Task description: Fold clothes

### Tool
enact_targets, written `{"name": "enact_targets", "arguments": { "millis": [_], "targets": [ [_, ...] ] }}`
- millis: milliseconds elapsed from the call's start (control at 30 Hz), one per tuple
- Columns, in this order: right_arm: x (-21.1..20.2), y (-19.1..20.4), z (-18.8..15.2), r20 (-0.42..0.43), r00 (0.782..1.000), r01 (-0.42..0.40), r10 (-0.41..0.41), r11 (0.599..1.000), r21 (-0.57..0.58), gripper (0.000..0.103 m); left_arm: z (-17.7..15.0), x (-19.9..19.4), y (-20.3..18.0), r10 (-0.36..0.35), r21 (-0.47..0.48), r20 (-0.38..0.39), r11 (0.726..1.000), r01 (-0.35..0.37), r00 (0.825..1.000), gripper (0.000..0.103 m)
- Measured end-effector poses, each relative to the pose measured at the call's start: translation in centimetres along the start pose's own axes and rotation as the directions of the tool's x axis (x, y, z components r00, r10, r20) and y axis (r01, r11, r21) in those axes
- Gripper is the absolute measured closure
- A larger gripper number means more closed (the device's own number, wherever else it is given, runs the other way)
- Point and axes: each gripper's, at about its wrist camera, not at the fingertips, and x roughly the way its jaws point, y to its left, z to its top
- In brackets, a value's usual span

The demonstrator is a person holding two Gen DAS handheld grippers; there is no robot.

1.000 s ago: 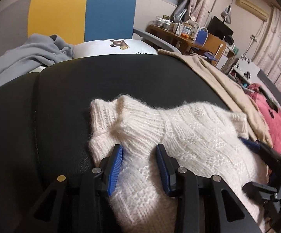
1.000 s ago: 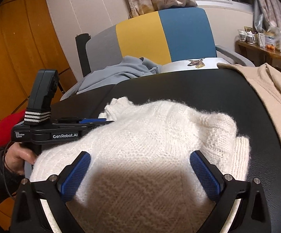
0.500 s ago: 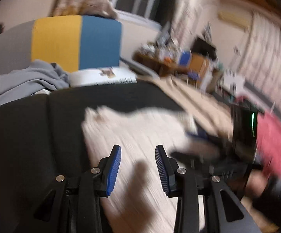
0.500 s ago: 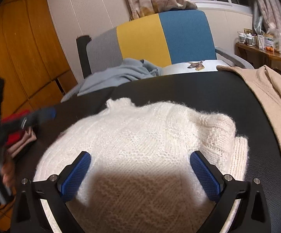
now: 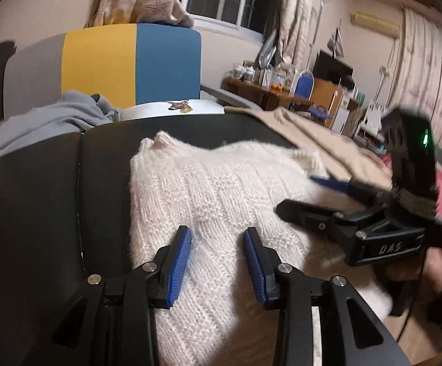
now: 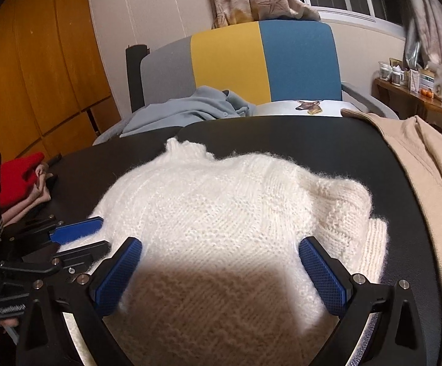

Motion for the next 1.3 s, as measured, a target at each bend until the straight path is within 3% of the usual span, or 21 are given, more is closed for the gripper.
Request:
{"name": "enact_targets", "arguments": {
  "millis": [133,200,267,333,433,500,600,667,733,767,867,967,1033,1067,1100,1167,1233,1267,1300],
  "targets": [
    [-1.3,-1.1,0.1,0.027,0.997,-0.070,0.068,0.994,0.081,0.000,1.2,-1.9,2.5,-0.083,-0.122,0.044,0.989,0.087,0.996,0.065],
    [-2.4,-2.0,0.2,0.036,0.995,-0.098,0.094,0.985,0.142,0.000,2.0,-2.8,3.9,-0.103,-0.172,0.069,0.978,0.114,0.992,0.058],
    [-4.1,-3.1,0.2,0.053,0.993,-0.117,0.109,0.973,0.199,0.000,2.3,-3.4,6.3,-0.158,-0.262,0.101,0.948,0.179,0.982,0.051],
    [-5.8,-4.3,0.0,0.067,0.989,-0.146,0.133,0.958,0.247,0.000,2.3,-3.0,8.8,-0.233,-0.363,0.098,0.897,0.252,0.968,0.046],
    [-7.5,-6.7,-1.0,0.067,0.979,-0.202,0.190,0.923,0.329,0.000,1.9,-1.2,11.6,-0.305,-0.450,0.036,0.846,0.288,0.952,0.043],
    [-7.5,-8.1,-1.8,0.025,0.983,-0.179,0.184,0.904,0.389,0.000,1.6,-0.6,12.6,-0.360,-0.485,0.052,0.806,0.339,0.931,0.042],
    [-6.5,-9.4,-3.1,-0.029,0.966,-0.213,0.258,0.852,0.478,0.000,1.3,0.9,13.6,-0.450,-0.527,0.061,0.743,0.411,0.891,0.037],
    [-5.3,-9.1,-3.5,-0.056,0.943,-0.260,0.327,0.832,0.491,0.000,1.4,2.3,13.2,-0.495,-0.520,0.039,0.732,0.440,0.868,0.034],
    [-3.7,-7.9,-3.3,-0.112,0.919,-0.288,0.378,0.837,0.465,0.000,1.3,3.4,12.6,-0.509,-0.497,0.003,0.746,0.444,0.861,0.033],
    [-2.9,-7.2,-3.0,-0.139,0.908,-0.298,0.394,0.844,0.446,0.000,1.2,4.1,12.2,-0.530,-0.489,-0.016,0.744,0.456,0.848,0.032],
    [-1.2,-6.2,-2.1,-0.171,0.893,-0.306,0.416,0.840,0.448,0.000,1.3,6.3,11.2,-0.582,-0.482,-0.054,0.727,0.490,0.811,0.021],
    [0.0,-5.7,-1.6,-0.182,0.887,-0.301,0.424,0.831,0.468,0.000,1.8,7.1,10.4,-0.586,-0.479,-0.071,0.730,0.488,0.807,0.011],
    [0.2,-5.3,-1.5,-0.186,0.890,-0.299,0.417,0.840,0.453,0.000,2.1,7.6,9.8,-0.589,-0.478,-0.082,0.732,0.487,0.804,0.011],
    [0.2,-5.0,-1.6,-0.193,0.896,-0.288,0.401,0.853,0.434,0.000,2.1,7.6,9.7,-0.576,-0.476,-0.087,0.741,0.474,0.813,0.022],
    [0.2,-4.6,-1.6,-0.201,0.901,-0.277,0.385,0.866,0.415,0.000,2.2,7.4,9.6,-0.563,-0.474,-0.089,0.749,0.462,0.822,0.042],
    [0.1,-3.9,-1.6,-0.213,0.911,-0.256,0.353,0.889,0.380,0.006,2.3,6.9,9.4,-0.536,-0.470,-0.093,0.767,0.438,0.839,0.049],
    [0.0,-3.1,-1.5,-0.217,0.918,-0.239,0.332,0.899,0.366,0.028,2.3,5.1,8.6,-0.492,-0.423,-0.074,0.803,0.420,0.867,0.053],
    [0.0,-2.6,-1.5,-0.219,0.921,-0.231,0.322,0.905,0.359,0.031,2.3,4.0,8.2,-0.468,-0.397,-0.063,0.822,0.408,0.881,0.054],
    [0.0,-2.2,-1.4,-0.220,0.922,-0.230,0.320,0.907,0.353,0.035,2.0,2.6,8.5,-0.468,-0.405,-0.033,0.814,0.416,0.883,0.055]
  ]
}}
